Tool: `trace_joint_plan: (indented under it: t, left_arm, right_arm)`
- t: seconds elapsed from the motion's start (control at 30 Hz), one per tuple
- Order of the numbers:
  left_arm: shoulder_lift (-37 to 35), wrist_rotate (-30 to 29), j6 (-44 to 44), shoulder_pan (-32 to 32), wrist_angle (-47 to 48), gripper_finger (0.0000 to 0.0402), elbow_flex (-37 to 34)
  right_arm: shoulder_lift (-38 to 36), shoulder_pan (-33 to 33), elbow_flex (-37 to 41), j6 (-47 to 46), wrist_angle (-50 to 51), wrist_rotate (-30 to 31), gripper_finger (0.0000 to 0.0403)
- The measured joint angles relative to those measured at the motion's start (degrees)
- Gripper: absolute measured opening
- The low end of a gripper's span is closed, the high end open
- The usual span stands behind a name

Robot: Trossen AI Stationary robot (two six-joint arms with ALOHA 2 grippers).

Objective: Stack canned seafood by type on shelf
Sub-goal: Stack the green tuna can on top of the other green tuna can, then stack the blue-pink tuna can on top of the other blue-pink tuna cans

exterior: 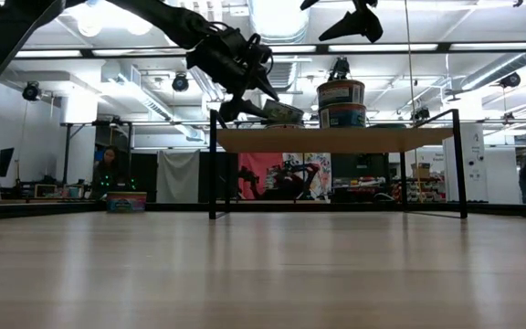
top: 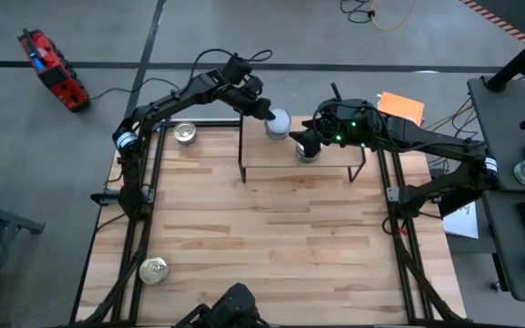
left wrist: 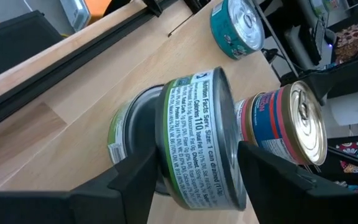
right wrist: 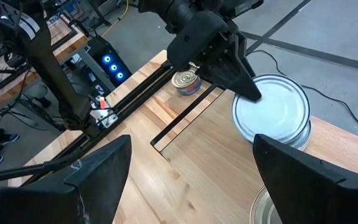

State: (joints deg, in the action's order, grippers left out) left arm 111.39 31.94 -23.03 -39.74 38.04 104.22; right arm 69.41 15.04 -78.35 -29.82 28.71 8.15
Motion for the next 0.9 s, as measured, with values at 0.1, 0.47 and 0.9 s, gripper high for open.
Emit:
trace_joint_plan:
  t: [0.1,0.47,0.9]
  left_arm:
    - [0.0,-0.91,0.04,0.02,0.39,0.0205,0.0]
    - [-0.02,-5.02,1.36,-0.01,1.51,0.0206,0.0]
    - [-4.35,-4.01,5.0,-0.25,1.73,0.0206,0.02]
  right_arm:
    - [0.0,-0.01,0.0,-0.01,0.0,0.0,0.0329]
    - [0.01,0.01,0.0,-0.15,0.96,0.0,0.0325]
    - [0.02,0.0,0.02,-0.13,1.53,0.0,0.0325]
